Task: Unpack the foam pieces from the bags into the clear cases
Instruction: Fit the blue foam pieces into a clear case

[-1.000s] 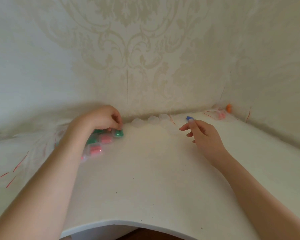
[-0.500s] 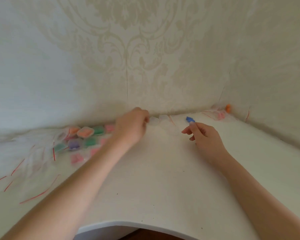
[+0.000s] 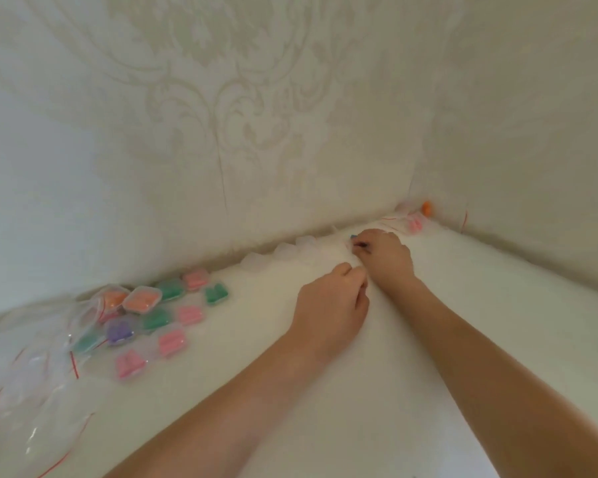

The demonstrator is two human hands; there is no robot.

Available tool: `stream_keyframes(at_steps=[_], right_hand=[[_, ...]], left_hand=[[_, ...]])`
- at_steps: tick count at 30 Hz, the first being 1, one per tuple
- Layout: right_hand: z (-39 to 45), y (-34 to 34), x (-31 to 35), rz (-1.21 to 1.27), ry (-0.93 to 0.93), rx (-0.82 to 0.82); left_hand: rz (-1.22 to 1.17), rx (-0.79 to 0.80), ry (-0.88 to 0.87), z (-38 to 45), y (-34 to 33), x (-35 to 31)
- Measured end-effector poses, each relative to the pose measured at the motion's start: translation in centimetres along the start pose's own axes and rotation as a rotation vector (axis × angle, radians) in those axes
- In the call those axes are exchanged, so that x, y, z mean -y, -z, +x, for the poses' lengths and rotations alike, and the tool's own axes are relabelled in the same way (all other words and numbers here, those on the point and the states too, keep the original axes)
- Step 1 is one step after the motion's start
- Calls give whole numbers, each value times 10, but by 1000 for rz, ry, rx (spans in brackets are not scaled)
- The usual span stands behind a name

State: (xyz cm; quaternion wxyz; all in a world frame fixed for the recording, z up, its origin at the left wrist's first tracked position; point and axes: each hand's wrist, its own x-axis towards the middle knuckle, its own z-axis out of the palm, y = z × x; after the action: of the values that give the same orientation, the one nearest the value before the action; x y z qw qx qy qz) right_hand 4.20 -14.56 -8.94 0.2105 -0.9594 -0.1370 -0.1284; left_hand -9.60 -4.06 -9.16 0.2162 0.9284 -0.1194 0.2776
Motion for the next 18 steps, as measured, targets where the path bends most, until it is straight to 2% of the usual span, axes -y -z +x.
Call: stream_keyframes(at_steps=[2, 4, 7, 9, 11, 15, 18], right_hand=[[2, -2, 4, 33, -28, -76], [-3, 5, 8, 168, -46, -182], [-29, 17, 15, 343, 21, -328], [-53, 22, 17, 355, 127, -326], [-73, 30, 20, 414, 186, -339], [-96, 34, 21, 389, 252, -350], [-100, 30, 21, 261, 308, -305]], left_hand=[[29, -18, -52, -1, -1, -4], [-17, -75, -31, 0, -1, -5], [-396, -167, 247, 4, 0, -5], [-700, -255, 437, 7, 4, -7], [-877, -279, 530, 10, 7, -9], [-1024, -341, 598, 12, 9, -5], [-1147, -302, 670, 13, 10, -1]])
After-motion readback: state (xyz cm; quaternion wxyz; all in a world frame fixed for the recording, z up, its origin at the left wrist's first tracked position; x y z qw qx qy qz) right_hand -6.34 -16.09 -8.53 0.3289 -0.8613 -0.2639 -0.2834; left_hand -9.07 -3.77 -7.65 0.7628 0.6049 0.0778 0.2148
